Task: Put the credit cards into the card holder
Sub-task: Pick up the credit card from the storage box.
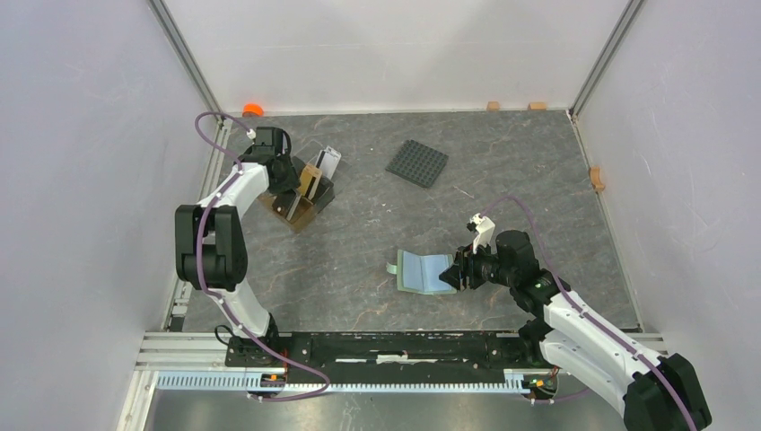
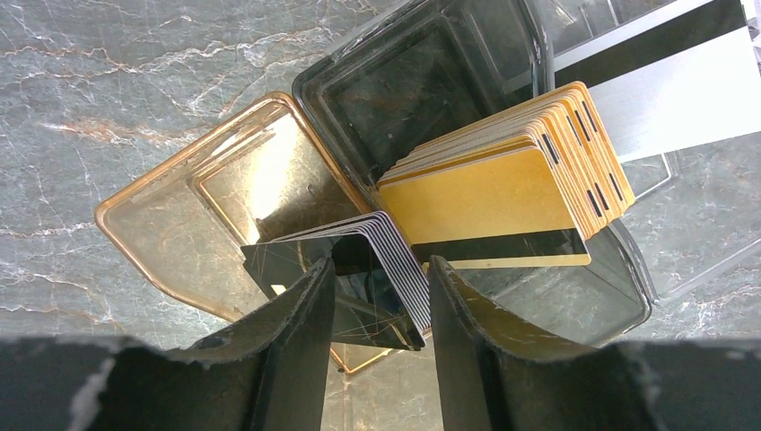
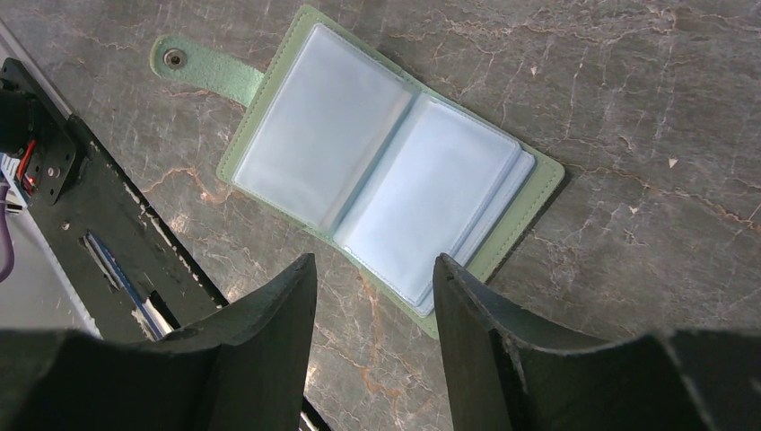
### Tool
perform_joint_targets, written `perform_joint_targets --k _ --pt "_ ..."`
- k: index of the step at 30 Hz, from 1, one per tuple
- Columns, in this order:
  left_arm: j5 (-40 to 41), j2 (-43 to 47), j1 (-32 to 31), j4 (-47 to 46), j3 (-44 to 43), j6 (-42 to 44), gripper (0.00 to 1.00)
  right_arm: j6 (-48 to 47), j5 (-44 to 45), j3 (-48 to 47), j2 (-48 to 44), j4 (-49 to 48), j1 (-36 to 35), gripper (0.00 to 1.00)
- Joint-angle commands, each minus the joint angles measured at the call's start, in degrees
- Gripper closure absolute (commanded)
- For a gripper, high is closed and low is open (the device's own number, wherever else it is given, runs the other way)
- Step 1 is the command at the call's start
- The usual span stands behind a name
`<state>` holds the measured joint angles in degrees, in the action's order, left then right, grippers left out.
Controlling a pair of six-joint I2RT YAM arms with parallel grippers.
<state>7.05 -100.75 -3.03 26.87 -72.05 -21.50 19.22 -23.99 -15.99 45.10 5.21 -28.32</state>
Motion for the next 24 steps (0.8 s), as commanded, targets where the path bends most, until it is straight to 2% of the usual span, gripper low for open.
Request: perform_joint_targets --k 1,9,14,17,24 --pt "-2.9 2.0 -0.5 -3.2 -0.6 1.4 0.52 0.1 -0.8 -0.3 0.0 -1.9 0.2 0.44" --pt "-2.2 3.3 -0.5 -2.9 -0.6 1.6 0.65 0.3 -0.9 -0.5 0.0 -1.7 0.2 0.44" --pt "-0.8 4.1 -0.6 -1.9 -0.8 1.3 0.68 0.4 -0.9 -0.5 -0.4 -1.6 0.2 0.44" --pt "-0.4 4.6 -0.5 -1.6 -0.6 1.2 0.74 0.4 -0.8 -0.5 -0.5 -1.4 0.2 0.44" --pt "3.3 4.6 -0.5 2.5 -1.7 1.0 0.84 0.5 -0.7 -0.6 -0.9 -1.0 0.2 0.44"
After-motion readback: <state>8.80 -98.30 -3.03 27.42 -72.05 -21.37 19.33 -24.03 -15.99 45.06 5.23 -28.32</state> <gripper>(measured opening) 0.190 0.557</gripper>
